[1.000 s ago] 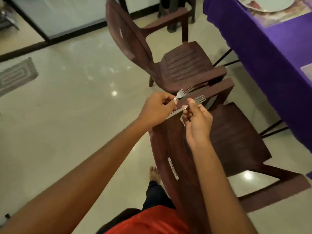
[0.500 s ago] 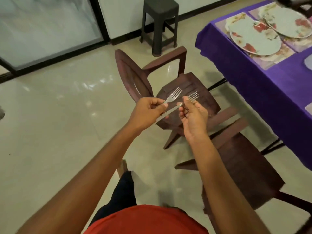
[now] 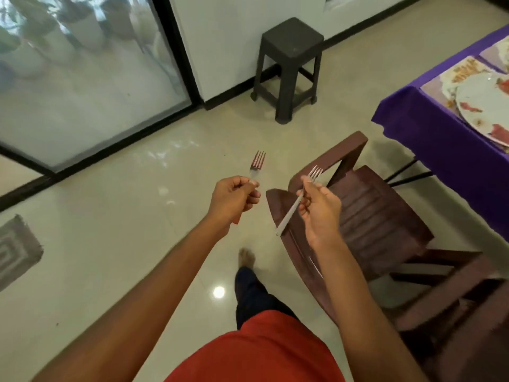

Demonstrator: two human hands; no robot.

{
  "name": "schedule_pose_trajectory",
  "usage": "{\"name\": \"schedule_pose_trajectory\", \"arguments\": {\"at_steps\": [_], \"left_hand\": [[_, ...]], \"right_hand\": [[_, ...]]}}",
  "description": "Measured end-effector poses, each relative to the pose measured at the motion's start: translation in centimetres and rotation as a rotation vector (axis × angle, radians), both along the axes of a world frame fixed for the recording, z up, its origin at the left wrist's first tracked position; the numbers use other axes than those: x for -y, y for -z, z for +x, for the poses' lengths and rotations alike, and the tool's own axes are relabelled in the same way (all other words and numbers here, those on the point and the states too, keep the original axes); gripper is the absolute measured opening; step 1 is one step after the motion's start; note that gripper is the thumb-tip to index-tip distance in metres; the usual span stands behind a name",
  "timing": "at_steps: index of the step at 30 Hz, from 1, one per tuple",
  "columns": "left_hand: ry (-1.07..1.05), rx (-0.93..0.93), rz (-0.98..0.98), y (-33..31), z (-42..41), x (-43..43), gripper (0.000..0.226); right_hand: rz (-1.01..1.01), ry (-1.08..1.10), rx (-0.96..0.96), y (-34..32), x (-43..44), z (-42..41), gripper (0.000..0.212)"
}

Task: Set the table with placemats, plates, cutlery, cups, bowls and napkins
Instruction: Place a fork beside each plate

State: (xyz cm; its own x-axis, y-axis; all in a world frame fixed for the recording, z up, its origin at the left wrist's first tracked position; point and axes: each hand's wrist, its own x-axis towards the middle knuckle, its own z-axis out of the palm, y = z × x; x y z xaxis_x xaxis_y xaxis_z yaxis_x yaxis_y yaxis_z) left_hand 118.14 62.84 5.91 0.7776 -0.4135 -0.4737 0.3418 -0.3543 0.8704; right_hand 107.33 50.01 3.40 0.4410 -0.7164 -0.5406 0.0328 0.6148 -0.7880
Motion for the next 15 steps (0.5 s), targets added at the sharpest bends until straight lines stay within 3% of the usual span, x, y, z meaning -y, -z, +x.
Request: {"name": "schedule_pose_trajectory", "arguments": {"at_steps": [11, 15], "left_hand": [[0.366, 0.109, 0.217, 5.8, 20.1, 15.3, 0.016], [0.462, 0.021, 0.213, 7.4, 24.3, 21.9, 0.014]], "right_hand": [[0.121, 0.140, -0.121, 6.3, 12.1, 18.3, 0.013], [0.076, 0.185, -0.218, 7.7, 16.2, 22.1, 0.018]]}}
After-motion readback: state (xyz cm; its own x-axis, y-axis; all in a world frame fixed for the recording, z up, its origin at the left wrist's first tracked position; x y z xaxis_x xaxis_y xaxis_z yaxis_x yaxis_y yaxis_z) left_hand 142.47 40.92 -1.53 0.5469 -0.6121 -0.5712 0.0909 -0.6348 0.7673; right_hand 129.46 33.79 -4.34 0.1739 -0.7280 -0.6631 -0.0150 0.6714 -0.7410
